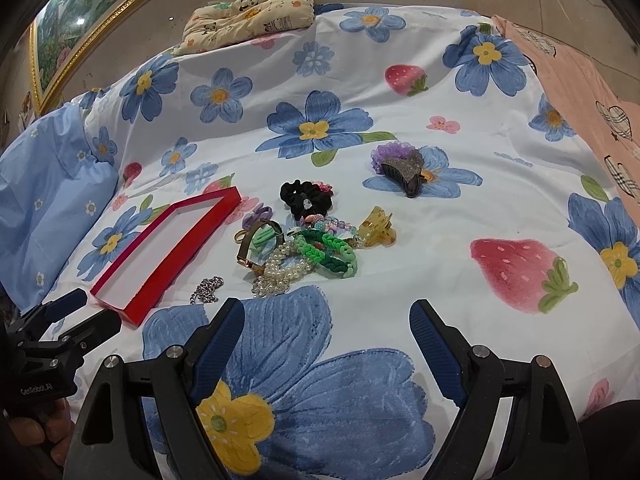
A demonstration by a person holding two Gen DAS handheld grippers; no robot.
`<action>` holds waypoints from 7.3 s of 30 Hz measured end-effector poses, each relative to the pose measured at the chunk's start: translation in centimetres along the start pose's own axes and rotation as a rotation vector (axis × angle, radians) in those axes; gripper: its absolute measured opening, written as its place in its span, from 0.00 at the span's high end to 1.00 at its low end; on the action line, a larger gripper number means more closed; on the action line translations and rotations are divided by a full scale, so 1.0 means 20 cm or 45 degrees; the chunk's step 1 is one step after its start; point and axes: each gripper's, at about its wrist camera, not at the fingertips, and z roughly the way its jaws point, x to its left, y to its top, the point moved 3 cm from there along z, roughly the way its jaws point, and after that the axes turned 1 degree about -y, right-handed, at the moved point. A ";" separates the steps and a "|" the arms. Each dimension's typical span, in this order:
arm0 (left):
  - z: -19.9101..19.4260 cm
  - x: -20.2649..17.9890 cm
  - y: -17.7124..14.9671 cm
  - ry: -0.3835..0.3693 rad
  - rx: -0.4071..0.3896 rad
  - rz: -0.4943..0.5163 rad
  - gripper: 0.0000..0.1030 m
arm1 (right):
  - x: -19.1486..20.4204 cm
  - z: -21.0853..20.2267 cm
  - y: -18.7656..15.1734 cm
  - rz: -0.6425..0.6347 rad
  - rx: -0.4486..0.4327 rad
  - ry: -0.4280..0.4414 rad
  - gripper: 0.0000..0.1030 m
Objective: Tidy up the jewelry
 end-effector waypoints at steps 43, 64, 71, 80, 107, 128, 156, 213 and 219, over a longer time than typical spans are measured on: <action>0.07 0.01 0.00 -0.019 0.047 -0.016 0.00 | 0.01 0.03 -0.01 0.021 0.027 0.022 0.16; 0.34 -0.13 0.25 -0.137 0.116 0.056 0.05 | -0.13 0.21 0.19 0.082 0.070 0.044 0.20; 0.53 -0.20 0.28 -0.165 0.202 0.078 0.23 | -0.19 0.35 0.25 0.113 0.126 0.035 0.37; 0.72 -0.20 0.30 -0.199 0.291 0.057 0.42 | -0.26 0.54 0.30 0.147 0.187 0.006 0.49; 0.88 -0.07 0.29 -0.254 0.446 0.007 0.58 | -0.21 0.60 0.34 0.109 0.181 0.033 0.96; 0.59 0.06 0.25 -0.363 0.413 -0.090 0.94 | -0.08 0.44 0.37 0.091 0.125 0.115 0.96; 0.41 0.98 0.22 -0.005 0.333 -0.340 0.94 | 0.92 0.65 0.34 -0.185 0.273 0.540 0.96; 0.41 0.88 0.31 -0.068 0.284 -0.395 0.62 | 0.71 0.66 0.37 -0.101 0.282 0.447 0.62; 0.44 0.71 0.32 -0.133 0.306 -0.337 0.60 | 0.48 0.60 0.38 -0.016 0.244 0.360 0.61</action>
